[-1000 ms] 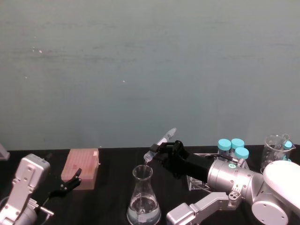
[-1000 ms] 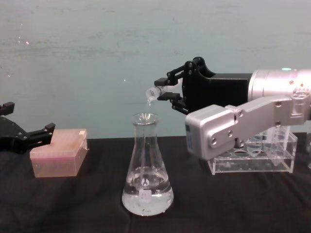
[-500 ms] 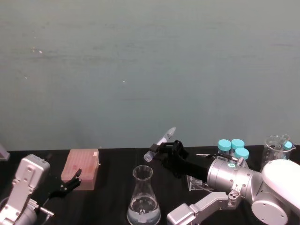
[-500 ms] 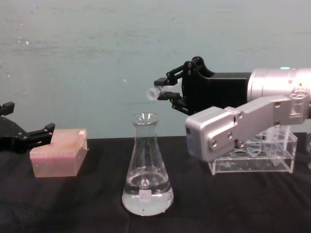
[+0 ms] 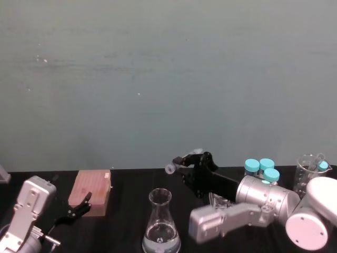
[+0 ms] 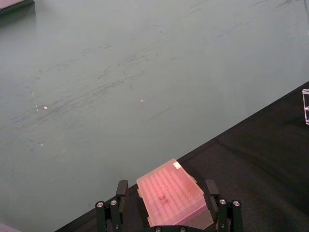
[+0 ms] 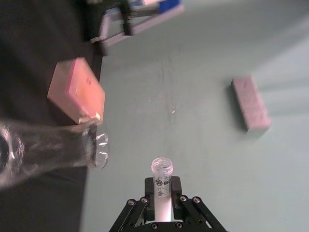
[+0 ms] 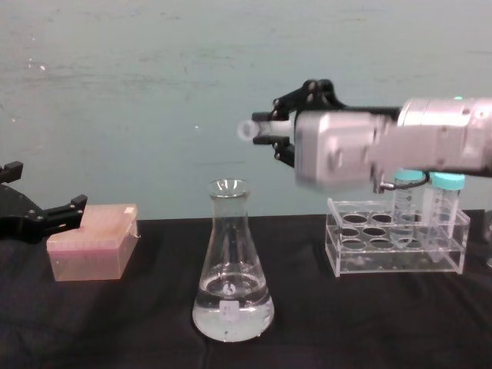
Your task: Pour the liquid from the test tube into the beaker using one hand.
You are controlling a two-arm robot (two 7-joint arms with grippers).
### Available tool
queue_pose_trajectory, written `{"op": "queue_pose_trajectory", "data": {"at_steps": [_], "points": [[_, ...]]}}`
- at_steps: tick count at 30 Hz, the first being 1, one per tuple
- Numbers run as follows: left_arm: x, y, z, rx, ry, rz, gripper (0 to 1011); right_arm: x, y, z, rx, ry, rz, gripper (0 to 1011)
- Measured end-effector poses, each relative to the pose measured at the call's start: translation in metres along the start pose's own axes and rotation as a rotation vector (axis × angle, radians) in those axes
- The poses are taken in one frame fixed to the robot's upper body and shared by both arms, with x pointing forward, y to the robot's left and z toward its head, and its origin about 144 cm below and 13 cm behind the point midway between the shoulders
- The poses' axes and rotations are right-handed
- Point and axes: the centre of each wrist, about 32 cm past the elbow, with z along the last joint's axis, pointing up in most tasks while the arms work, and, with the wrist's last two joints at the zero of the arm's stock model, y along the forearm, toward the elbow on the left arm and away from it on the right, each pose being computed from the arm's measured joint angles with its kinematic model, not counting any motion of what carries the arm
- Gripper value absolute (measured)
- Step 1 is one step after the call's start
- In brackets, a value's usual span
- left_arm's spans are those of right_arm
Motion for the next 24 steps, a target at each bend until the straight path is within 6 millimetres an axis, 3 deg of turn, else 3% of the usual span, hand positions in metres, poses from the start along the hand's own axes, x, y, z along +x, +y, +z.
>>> {"op": "queue_pose_trajectory", "data": {"at_steps": [8, 13, 24], "points": [[0.000, 0.000, 0.000, 0.000, 0.000, 0.000, 1000, 0.016, -0.009, -0.019, -0.043, 0.548, -0.005, 194], [0.000, 0.000, 0.000, 0.000, 0.000, 0.000, 1000, 0.023, -0.015, -0.035, -0.075, 0.757, -0.017, 194], [0.000, 0.000, 0.000, 0.000, 0.000, 0.000, 1000, 0.025, -0.029, -0.065, -0.164, 1.044, -0.047, 194]]}}
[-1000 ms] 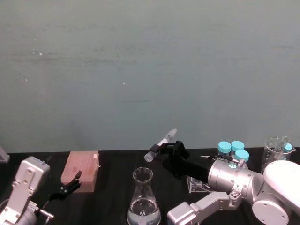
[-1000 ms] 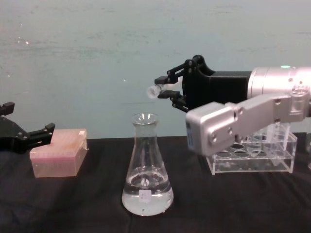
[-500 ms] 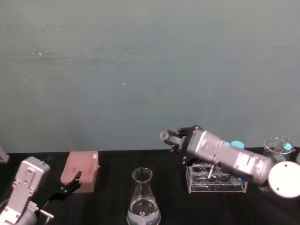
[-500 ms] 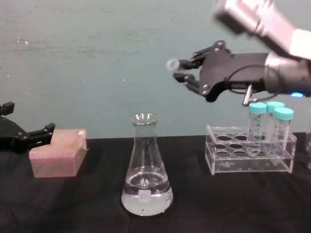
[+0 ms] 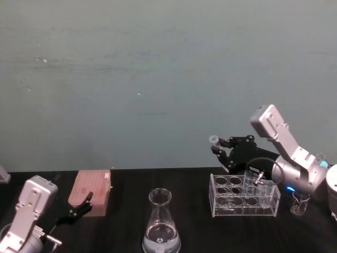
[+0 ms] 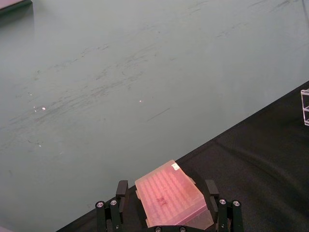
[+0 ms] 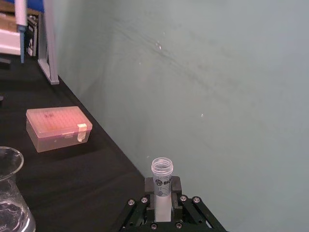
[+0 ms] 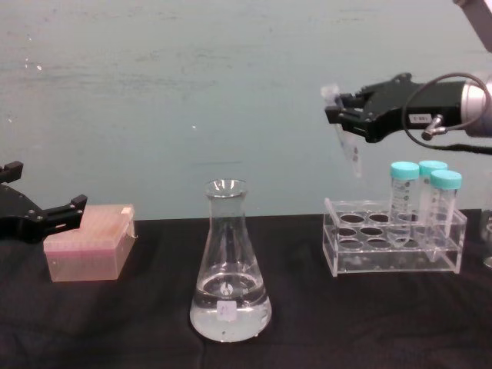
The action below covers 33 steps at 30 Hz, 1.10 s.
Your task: Pour the liquid from the test tube into the beaker using one hand.
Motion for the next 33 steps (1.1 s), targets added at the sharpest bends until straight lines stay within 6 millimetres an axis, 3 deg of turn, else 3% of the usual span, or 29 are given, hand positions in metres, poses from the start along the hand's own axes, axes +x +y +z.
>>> {"op": "queue_pose_trajectory", "data": {"at_steps": [13, 33], "points": [[0.000, 0.000, 0.000, 0.000, 0.000, 0.000, 1000, 0.012, -0.002, -0.022, -0.040, 0.200, 0.035, 194], [0.000, 0.000, 0.000, 0.000, 0.000, 0.000, 1000, 0.008, 0.005, -0.038, -0.062, 0.248, 0.077, 194]]}}
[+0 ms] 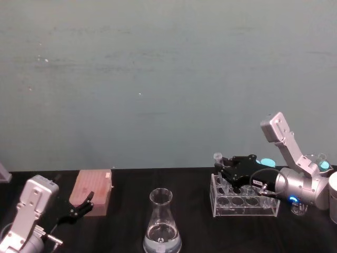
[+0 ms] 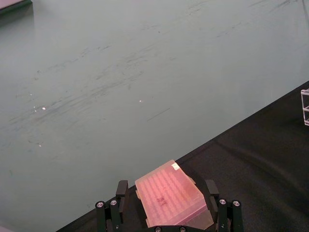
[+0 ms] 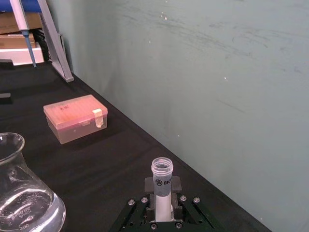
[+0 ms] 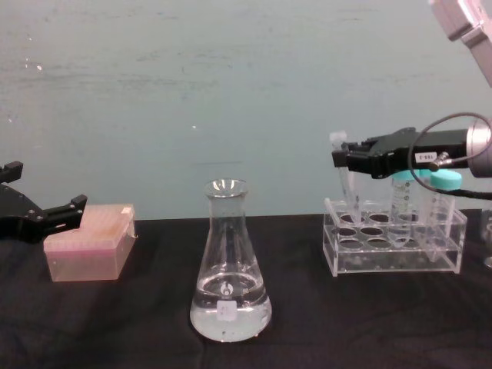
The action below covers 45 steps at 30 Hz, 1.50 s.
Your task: Pour the liquid from the test tube into the beaker using one hand.
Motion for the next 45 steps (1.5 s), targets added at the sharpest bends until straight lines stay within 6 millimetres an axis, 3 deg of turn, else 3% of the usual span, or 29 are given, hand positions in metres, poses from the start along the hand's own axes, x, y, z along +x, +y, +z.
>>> {"op": "queue_pose_trajectory", "data": {"at_steps": [18, 38, 42, 45], "points": [[0.000, 0.000, 0.000, 0.000, 0.000, 0.000, 1000, 0.004, 0.012, -0.018, -0.023, 0.022, 0.017, 194], [0.000, 0.000, 0.000, 0.000, 0.000, 0.000, 1000, 0.004, 0.013, -0.021, -0.031, 0.011, 0.017, 194], [0.000, 0.000, 0.000, 0.000, 0.000, 0.000, 1000, 0.004, 0.013, -0.021, -0.031, 0.011, 0.016, 242], [0.000, 0.000, 0.000, 0.000, 0.000, 0.000, 1000, 0.004, 0.013, -0.021, -0.031, 0.012, 0.016, 361]]}}
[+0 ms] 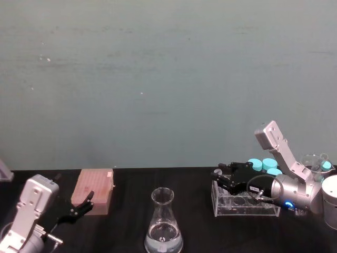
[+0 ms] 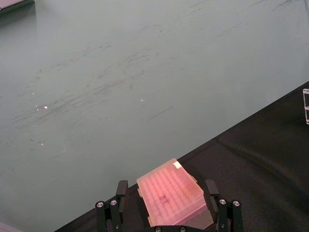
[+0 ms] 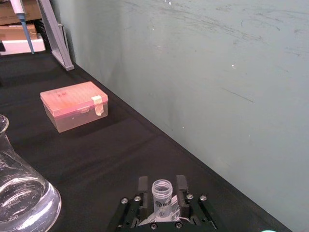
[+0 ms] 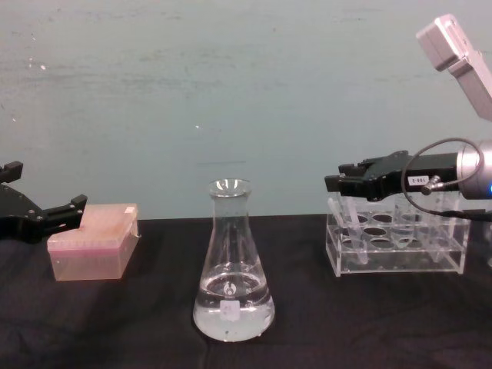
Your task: Pour the liquid from the test tube into the beaker using one hand.
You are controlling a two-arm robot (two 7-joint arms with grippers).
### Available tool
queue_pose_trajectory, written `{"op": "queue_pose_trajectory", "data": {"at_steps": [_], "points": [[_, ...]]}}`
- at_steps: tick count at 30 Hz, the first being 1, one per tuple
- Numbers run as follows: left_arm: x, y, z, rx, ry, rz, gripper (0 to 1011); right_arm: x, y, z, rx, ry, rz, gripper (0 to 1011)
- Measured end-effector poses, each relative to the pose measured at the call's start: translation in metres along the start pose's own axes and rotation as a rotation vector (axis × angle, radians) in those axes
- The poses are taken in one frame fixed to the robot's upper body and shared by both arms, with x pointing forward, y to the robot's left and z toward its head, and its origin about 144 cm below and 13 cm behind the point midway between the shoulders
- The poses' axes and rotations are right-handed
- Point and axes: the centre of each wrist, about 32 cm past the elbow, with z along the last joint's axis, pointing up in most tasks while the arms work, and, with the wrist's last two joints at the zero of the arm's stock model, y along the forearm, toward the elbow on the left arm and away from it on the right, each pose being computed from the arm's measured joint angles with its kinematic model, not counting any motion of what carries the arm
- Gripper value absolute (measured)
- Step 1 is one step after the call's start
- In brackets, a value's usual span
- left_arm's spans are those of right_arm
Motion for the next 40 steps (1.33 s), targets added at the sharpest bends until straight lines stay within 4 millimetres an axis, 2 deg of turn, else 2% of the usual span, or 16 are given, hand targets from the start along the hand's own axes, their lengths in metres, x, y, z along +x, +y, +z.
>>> {"op": "queue_pose_trajectory", "data": {"at_steps": [1, 6, 10, 12, 22, 40], "points": [[0.0000, 0.0000, 0.0000, 0.000, 0.000, 0.000, 1000, 0.0000, 0.0000, 0.0000, 0.000, 0.000, 0.000, 361], [0.0000, 0.0000, 0.0000, 0.000, 0.000, 0.000, 1000, 0.0000, 0.0000, 0.0001, 0.000, 0.001, -0.001, 562], [0.0000, 0.0000, 0.0000, 0.000, 0.000, 0.000, 1000, 0.0000, 0.0000, 0.0002, 0.000, 0.001, -0.001, 658], [0.0000, 0.0000, 0.0000, 0.000, 0.000, 0.000, 1000, 0.0000, 0.0001, 0.0002, 0.001, 0.001, -0.001, 760], [0.0000, 0.0000, 0.0000, 0.000, 0.000, 0.000, 1000, 0.0000, 0.0001, 0.0003, 0.001, 0.001, -0.001, 1003], [0.0000, 0.0000, 0.0000, 0.000, 0.000, 0.000, 1000, -0.0001, 0.0001, 0.0002, 0.001, 0.001, -0.001, 1000]]}}
